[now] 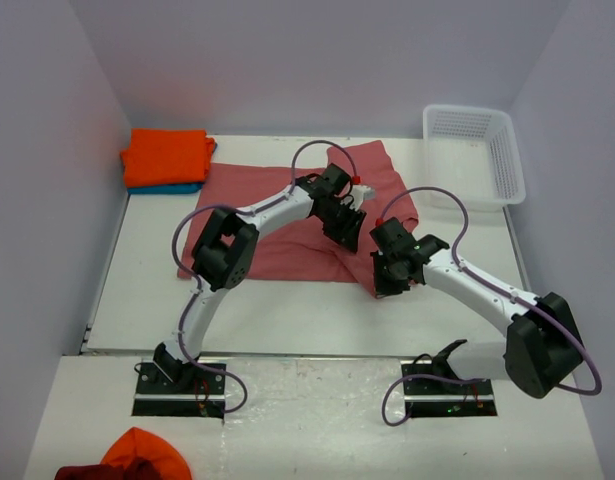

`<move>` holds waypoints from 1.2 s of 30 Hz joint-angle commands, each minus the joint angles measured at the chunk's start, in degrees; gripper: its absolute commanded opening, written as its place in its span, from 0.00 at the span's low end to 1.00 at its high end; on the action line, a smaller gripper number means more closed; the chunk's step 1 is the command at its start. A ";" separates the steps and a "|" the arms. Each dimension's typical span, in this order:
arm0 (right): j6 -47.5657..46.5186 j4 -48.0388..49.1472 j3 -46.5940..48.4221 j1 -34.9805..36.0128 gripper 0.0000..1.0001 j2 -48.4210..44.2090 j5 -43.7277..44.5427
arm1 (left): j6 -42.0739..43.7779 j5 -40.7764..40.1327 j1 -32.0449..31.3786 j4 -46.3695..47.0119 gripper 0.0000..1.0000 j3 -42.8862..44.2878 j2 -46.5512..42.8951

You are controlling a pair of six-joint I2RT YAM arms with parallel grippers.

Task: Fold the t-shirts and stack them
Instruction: Fold the flattened tshirt in 1/3 of the way

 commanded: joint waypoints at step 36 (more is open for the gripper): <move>3.72 -1.08 2.64 0.43 0.00 0.12 3.33 | -0.54 -4.44 0.33 10.83 0.00 -13.44 -15.42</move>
